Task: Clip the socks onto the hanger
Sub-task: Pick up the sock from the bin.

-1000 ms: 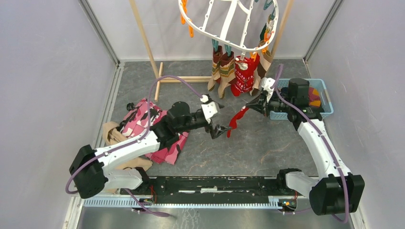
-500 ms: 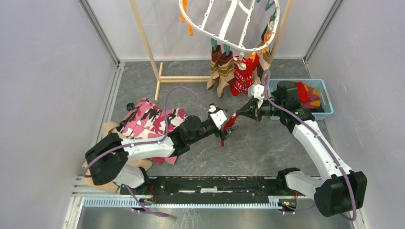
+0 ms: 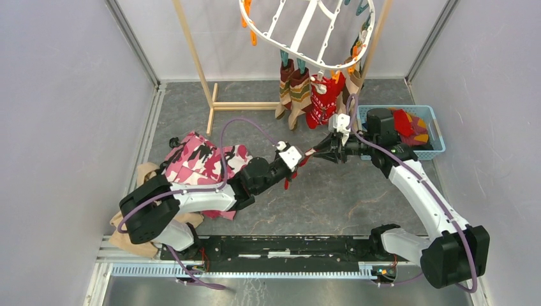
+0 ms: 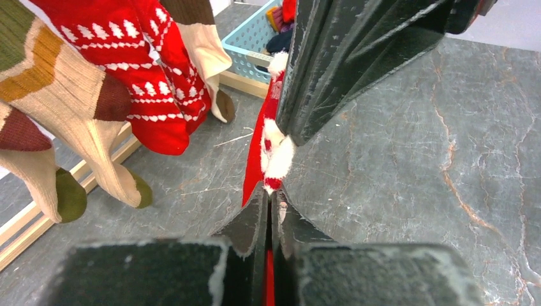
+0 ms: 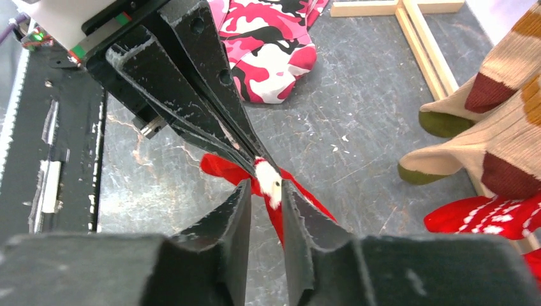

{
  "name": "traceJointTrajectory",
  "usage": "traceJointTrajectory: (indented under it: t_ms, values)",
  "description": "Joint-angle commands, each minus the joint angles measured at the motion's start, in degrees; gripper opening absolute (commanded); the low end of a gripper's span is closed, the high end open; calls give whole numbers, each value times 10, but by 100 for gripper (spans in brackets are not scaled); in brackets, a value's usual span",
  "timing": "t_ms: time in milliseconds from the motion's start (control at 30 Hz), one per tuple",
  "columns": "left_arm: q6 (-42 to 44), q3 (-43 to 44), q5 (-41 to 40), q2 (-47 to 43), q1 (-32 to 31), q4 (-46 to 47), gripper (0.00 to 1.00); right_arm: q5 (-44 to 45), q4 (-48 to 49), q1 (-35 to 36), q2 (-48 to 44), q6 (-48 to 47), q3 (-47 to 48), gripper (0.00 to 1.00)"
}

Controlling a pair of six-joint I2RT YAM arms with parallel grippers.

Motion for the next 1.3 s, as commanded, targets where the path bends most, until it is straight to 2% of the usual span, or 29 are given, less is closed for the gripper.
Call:
traceJointTrajectory:
  t_ms: [0,67,133,300,400,567,700,933,1033,1133,1267]
  values:
    - [-22,-51,-70,-31,-4,93,2,-9,59,3,-11,43,-15,42]
    - [-16,-84,-113,-46,-12,134,2,-2,95,3,-19,93,-26,60]
    - [5,-111,-161,-53,-25,170,2,-2,134,2,-27,145,-38,68]
    - [70,-139,-295,-29,-66,259,2,29,284,2,-28,347,-91,75]
    - [95,-130,-344,-1,-80,300,2,73,354,3,-16,469,-122,76]
    - [125,-97,-393,55,-102,343,2,131,412,12,-5,607,-155,74]
    - [137,-73,-401,93,-114,358,2,132,445,36,-2,642,-169,74]
    - [140,-46,-399,112,-135,361,2,170,440,52,15,637,-173,75]
    - [138,-43,-390,114,-143,358,2,171,440,52,23,640,-174,67]
    - [134,-43,-380,114,-148,353,2,171,443,53,23,633,-174,43]
    - [121,-53,-367,108,-150,349,2,161,446,52,15,611,-171,17]
